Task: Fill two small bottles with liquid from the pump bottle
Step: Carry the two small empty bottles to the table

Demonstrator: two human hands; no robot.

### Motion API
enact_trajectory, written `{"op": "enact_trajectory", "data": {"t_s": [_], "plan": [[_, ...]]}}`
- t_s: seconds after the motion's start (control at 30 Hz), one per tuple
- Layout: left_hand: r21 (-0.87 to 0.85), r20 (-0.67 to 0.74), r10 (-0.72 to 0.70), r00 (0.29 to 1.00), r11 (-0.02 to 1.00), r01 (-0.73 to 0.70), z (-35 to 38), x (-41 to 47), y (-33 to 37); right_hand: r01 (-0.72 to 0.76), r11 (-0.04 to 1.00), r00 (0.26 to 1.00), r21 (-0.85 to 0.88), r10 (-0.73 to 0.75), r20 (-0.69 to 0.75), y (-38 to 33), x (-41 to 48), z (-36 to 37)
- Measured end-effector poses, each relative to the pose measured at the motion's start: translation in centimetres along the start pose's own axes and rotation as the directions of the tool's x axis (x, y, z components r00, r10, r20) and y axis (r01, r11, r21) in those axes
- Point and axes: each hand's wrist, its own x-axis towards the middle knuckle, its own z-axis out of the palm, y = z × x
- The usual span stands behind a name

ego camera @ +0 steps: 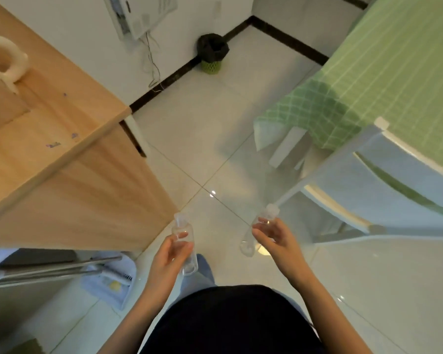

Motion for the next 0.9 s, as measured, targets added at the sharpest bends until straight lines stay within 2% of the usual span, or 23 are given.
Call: {"op": "enact_trajectory", "data": {"t_s": [0.23,0.47,0.7,0.9], "plan": [[0.125,0.189,0.008,0.982,0.992,-0.032,9.2,-2.0,-1.2,-0.044,0.994,0.980,0.102,0.063,-0.190,5.2,-6.4,-8.9],[0.262,0.403,-0.050,0.914,0.963,-0.063,19.8,-5.8,-4.5,-0.076,0.982,0.913,0.174,0.138,-0.383,10.4,-14.2,-17.6],[0.353,0.627,-0.089,0.774,0.918,-0.179,29.1,-9.0,-5.9,-0.111,0.962,0.771,0.250,0.242,-0.588,14.8,-21.2,-23.1],[0.425,0.759,-0.171,0.628,0.861,-0.279,36.2,-10.1,-5.1,-0.078,0.915,0.633,0.396,0.352,-0.689,16.8,-24.2,-25.5]]}}
